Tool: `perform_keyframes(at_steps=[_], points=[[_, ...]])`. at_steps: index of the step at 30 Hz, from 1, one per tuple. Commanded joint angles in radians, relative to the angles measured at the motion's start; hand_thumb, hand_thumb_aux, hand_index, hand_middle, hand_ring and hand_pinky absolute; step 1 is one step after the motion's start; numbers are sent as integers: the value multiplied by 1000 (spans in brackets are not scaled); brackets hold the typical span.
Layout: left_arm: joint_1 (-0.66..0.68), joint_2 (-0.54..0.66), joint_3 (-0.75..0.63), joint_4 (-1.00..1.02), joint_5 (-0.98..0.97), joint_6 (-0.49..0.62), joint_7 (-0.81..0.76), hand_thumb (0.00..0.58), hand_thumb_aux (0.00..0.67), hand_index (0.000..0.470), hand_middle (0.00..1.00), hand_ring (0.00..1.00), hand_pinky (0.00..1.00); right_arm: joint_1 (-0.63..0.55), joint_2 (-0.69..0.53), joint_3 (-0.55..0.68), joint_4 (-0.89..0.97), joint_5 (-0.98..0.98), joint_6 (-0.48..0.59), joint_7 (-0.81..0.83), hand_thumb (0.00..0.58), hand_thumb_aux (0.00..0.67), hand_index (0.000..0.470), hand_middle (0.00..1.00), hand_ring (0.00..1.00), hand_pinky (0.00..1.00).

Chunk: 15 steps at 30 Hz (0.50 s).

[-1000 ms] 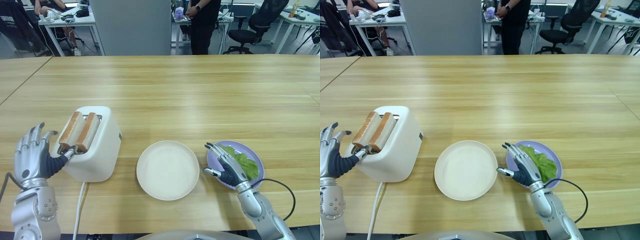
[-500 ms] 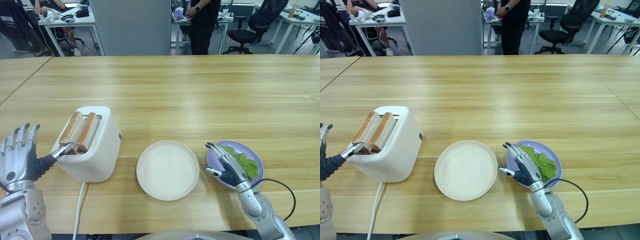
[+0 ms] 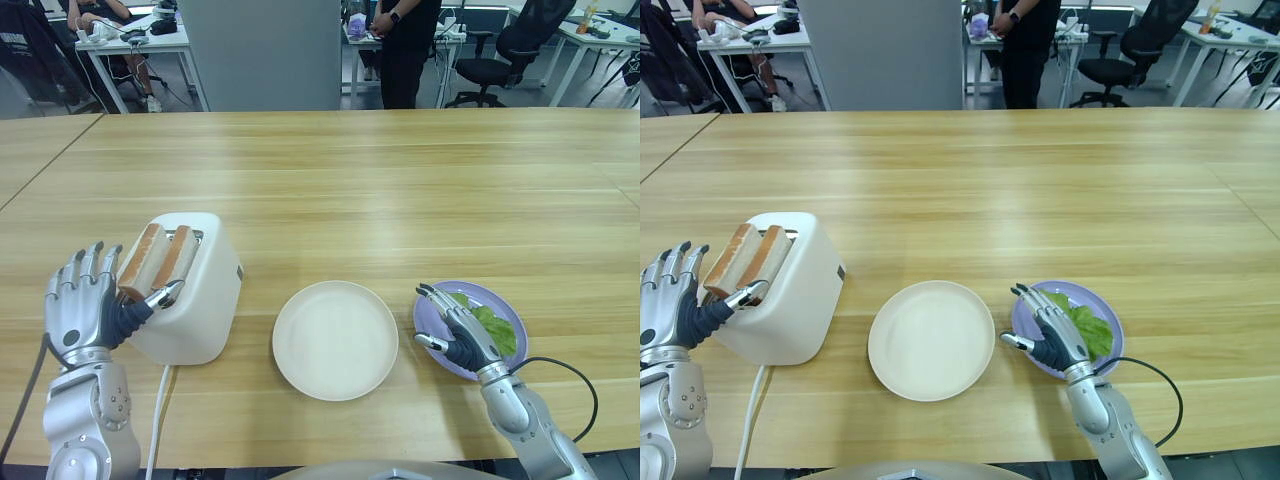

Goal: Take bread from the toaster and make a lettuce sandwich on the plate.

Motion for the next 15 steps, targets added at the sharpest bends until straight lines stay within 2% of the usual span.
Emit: perform_keyframes(at_steps=[1,15], points=[[-18,33,-4,67,32,17,10,0,0,0,0,0,0,1,0,-8,5,9,2,-1,0,0,0,0,0,0],[-2,89,55,60,-10,9,15,0,0,0,0,0,0,0,2,-10,23,14,1,-13,0,0,0,0,0,0]])
